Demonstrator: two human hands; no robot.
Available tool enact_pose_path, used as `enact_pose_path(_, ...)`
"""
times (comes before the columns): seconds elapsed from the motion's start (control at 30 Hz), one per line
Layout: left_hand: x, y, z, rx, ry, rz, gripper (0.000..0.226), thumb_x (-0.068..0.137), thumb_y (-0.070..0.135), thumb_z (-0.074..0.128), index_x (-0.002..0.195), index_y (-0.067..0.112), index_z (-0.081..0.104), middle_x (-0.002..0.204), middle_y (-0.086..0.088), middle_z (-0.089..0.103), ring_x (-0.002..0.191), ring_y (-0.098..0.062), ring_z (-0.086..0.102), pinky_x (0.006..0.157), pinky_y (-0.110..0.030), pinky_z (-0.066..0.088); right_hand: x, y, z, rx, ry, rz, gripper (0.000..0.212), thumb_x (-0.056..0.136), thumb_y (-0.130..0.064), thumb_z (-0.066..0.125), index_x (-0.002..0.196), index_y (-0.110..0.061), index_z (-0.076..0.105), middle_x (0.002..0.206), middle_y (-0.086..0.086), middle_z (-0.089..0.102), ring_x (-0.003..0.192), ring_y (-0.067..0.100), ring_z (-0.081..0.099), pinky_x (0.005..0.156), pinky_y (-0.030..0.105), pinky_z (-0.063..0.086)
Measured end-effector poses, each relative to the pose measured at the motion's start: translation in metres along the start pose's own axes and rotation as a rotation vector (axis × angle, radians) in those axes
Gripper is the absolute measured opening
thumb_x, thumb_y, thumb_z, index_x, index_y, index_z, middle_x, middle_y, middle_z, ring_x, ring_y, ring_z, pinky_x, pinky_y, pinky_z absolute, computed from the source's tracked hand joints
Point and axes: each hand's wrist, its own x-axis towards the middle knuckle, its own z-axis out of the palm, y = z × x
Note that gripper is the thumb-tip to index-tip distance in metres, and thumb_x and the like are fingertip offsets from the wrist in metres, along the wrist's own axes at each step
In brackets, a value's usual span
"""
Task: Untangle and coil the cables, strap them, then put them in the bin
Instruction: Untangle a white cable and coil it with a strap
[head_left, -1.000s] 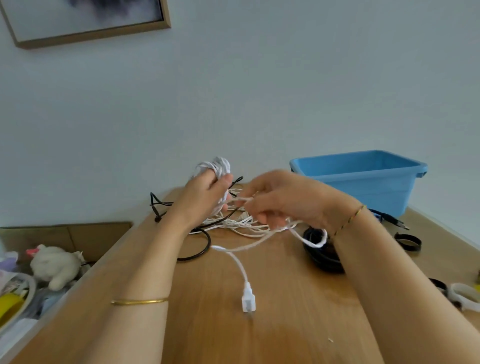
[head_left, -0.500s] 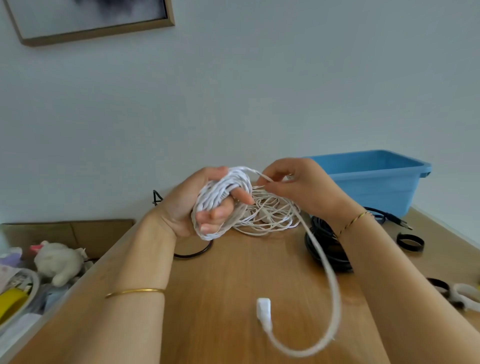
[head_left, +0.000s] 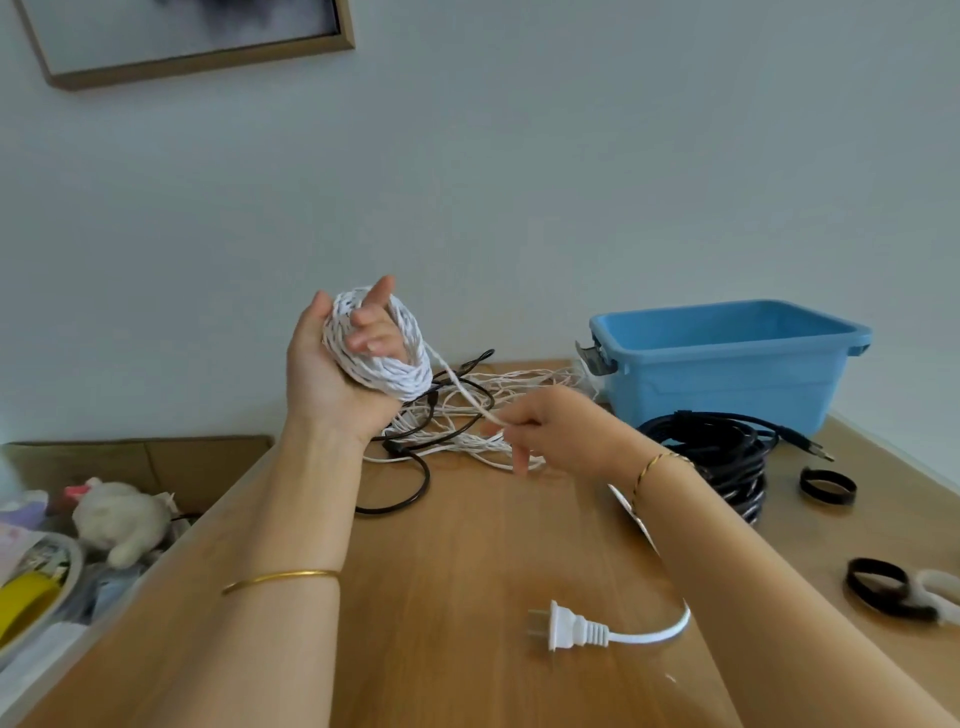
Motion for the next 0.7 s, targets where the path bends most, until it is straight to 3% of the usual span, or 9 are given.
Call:
enact_pose_path(0.1,0.003,-0.010,0.002,0.106,0.146,0.190,0.056,0.100,0.047,0.034,0.109,-0.003,0.058,0.060,0.002,0.053,0.044,-0.004,0.048,0.047,-0.014,0.044,-0.003,-0.015,-0.001,-0.047,-0.205,0.020,0.025,0.096,-0.016,0.047,0.112,-0.020,0.066,0.067,-0.001,0.066,0.042,0.002,0.039,0.051,0.011,0.038)
enact_pose_path(0.2,0.007,-0.016,0.002,0.302,0.298,0.263,0.052,0.100,0.049,0.035,0.106,0.002,0.057,0.069,-0.001,0.060,0.059,-0.009,0.053,0.059,-0.022,0.050,-0.009,-0.032,-0.005,-0.076,-0.344,0.020,0.023,0.096,-0.020,0.049,0.112,-0.016,0.065,0.069,0.002,0.067,0.043,0.006,0.042,0.057,0.020,0.043)
enact_pose_path(0.27,0.009,-0.024,0.003,0.483,0.407,0.261,0.045,0.100,0.048,0.037,0.097,0.008,0.058,0.071,-0.001,0.061,0.064,-0.011,0.057,0.061,-0.026,0.050,-0.015,-0.044,-0.012,-0.074,-0.384,-0.005,0.023,0.095,-0.019,0.050,0.107,-0.007,0.065,0.066,0.003,0.065,0.039,0.006,0.042,0.051,0.019,0.043)
enact_pose_path(0.33,0.008,-0.032,0.004,0.769,0.458,0.243,0.036,0.101,0.042,0.037,0.094,0.013,0.056,0.072,-0.003,0.059,0.064,-0.015,0.058,0.061,-0.028,0.050,-0.021,-0.053,-0.021,-0.055,-0.352,-0.044,0.021,0.094,-0.017,0.052,0.089,-0.002,0.064,0.056,0.000,0.062,0.035,0.006,0.041,0.049,0.020,0.043)
enact_pose_path(0.4,0.004,-0.037,0.002,1.089,0.376,0.183,0.033,0.102,0.037,0.037,0.098,0.010,0.056,0.073,-0.007,0.060,0.059,-0.016,0.061,0.059,-0.027,0.053,-0.026,-0.060,-0.032,-0.029,-0.244,-0.075,0.026,0.093,-0.016,0.054,0.071,-0.003,0.061,0.049,-0.002,0.058,0.034,0.008,0.041,0.049,0.023,0.043)
enact_pose_path(0.47,-0.001,-0.039,0.002,1.407,0.230,0.074,0.037,0.100,0.041,0.041,0.103,0.007,0.057,0.076,-0.013,0.064,0.058,-0.015,0.064,0.059,-0.026,0.054,-0.030,-0.063,-0.041,0.050,-0.111,-0.086,0.027,0.092,-0.015,0.057,0.071,0.000,0.062,0.050,0.002,0.056,0.034,0.010,0.039,0.040,0.020,0.038)
enact_pose_path(0.53,-0.004,-0.042,0.005,1.550,0.080,-0.065,0.048,0.096,0.053,0.042,0.094,0.009,0.062,0.072,-0.014,0.064,0.055,-0.020,0.060,0.060,-0.031,0.050,-0.032,-0.061,-0.051,0.133,0.036,-0.099,0.023,0.089,-0.012,0.059,0.070,0.002,0.062,0.050,0.003,0.053,0.033,0.008,0.036,0.035,0.018,0.033)
enact_pose_path(0.6,-0.004,-0.042,0.008,1.451,-0.030,-0.213,0.061,0.090,0.064,0.037,0.082,0.012,0.068,0.062,-0.008,0.058,0.045,-0.017,0.050,0.050,-0.027,0.046,-0.033,-0.055,-0.059,0.189,0.173,-0.115,0.019,0.086,-0.009,0.062,0.074,0.005,0.064,0.049,0.002,0.051,0.033,0.004,0.035,0.036,0.014,0.030)
enact_pose_path(0.7,-0.003,-0.043,0.007,1.080,-0.184,-0.397,0.070,0.084,0.068,0.040,0.092,0.002,0.065,0.053,-0.003,0.051,0.037,-0.009,0.040,0.039,-0.022,0.040,-0.031,-0.046,-0.062,0.315,0.334,-0.132,0.011,0.084,-0.010,0.068,0.079,0.000,0.068,0.045,-0.005,0.050,0.033,0.002,0.038,0.038,0.010,0.029)
